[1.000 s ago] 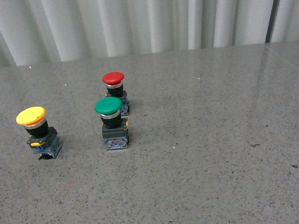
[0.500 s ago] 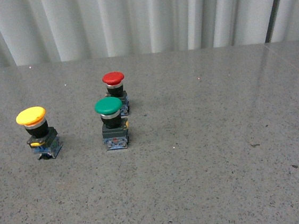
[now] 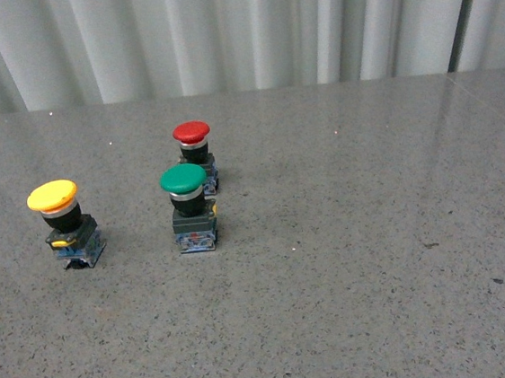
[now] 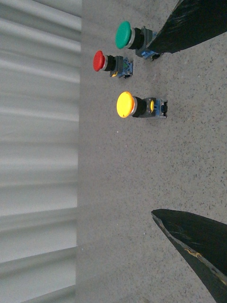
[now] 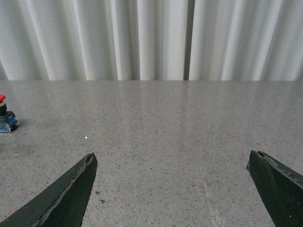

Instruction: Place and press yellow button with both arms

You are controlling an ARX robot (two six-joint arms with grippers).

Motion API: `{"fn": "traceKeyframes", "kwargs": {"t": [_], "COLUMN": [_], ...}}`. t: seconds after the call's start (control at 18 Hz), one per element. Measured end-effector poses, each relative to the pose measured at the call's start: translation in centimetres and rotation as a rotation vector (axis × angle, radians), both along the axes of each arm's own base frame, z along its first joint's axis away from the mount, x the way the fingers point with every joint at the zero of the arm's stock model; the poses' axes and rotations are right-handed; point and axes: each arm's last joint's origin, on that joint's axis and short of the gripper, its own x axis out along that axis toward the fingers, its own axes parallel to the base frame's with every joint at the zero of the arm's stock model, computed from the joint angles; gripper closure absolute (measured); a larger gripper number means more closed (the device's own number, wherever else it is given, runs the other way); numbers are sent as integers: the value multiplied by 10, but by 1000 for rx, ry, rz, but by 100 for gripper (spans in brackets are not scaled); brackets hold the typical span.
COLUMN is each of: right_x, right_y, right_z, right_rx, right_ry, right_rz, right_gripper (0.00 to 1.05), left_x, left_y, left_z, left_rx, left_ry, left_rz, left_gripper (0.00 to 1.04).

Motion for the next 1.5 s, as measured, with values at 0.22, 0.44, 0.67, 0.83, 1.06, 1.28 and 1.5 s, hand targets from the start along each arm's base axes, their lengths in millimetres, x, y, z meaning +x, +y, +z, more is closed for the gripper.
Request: {"fn": "traceKeyframes", "kwargs": {"t": [0.22,0.44,0.67,0.83,1.06,1.28,1.5], "right_x": [0,0,0,0,0,0,0], "right_y": [0,0,0,0,0,0,0], "right_z": [0,0,0,0,0,0,0], "right_rx": [0,0,0,0,0,0,0], "right_ry": [0,0,0,0,0,0,0], "right_rz": [0,0,0,0,0,0,0], "right_gripper": [7,7,7,7,7,7,7], "left_x": [13,77,156,194,210,212,212], "left_y": [10,6,-14,-27,-37,-42,-42], "left_z": [25,81,76,58,21,12,8], "left_rx": [-29,17,54,70,68,64,75], "left_ry": [255,177,370,465,578,603,614], "left_rz": [144,72,-10,-29,-89,-138,-137], "left_gripper": [7,7,7,7,7,7,28]}}
